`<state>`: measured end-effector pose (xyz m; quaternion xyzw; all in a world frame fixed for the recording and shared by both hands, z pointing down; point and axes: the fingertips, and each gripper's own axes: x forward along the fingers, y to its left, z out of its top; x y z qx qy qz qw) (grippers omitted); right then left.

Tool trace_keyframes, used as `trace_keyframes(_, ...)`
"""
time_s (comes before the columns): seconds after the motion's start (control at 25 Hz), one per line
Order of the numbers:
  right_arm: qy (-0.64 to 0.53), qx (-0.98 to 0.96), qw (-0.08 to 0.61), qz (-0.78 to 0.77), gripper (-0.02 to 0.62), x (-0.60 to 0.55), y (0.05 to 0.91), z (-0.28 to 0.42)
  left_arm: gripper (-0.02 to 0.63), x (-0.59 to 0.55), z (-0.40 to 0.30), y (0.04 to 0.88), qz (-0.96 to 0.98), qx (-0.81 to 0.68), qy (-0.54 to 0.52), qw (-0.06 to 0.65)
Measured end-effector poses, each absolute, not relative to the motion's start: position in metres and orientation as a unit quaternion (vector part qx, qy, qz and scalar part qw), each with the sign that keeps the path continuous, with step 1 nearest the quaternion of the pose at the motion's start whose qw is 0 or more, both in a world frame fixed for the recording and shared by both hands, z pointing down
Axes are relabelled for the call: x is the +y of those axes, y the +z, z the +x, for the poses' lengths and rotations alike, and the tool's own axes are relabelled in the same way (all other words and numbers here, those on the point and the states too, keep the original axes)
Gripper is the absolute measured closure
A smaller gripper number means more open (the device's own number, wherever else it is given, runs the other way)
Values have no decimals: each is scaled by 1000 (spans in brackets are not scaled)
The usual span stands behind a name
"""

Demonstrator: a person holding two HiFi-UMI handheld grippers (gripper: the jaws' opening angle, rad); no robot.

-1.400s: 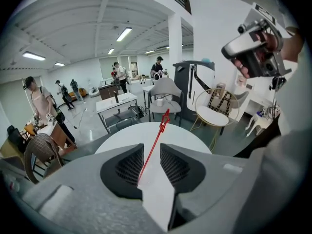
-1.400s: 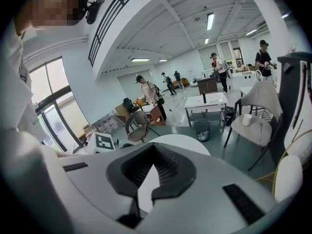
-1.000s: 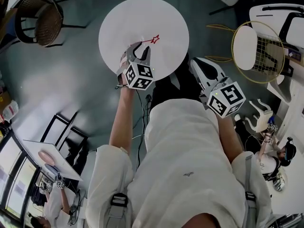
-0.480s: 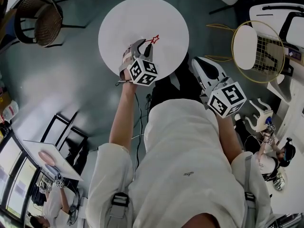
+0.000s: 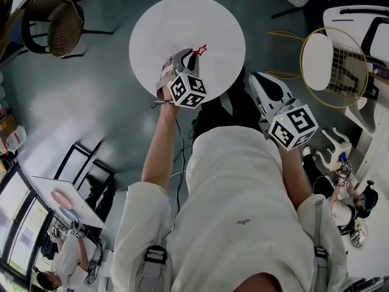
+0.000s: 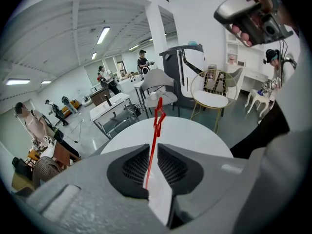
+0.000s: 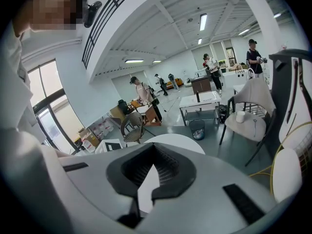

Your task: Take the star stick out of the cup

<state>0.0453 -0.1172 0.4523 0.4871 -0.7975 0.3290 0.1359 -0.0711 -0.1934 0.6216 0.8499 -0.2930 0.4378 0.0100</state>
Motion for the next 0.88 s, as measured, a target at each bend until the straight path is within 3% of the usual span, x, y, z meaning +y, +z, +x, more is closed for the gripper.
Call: trace_keyframes(0.88,326,-800,132,486,589,-118,452,49,584,-197,-71,611,852,-302,427,-3)
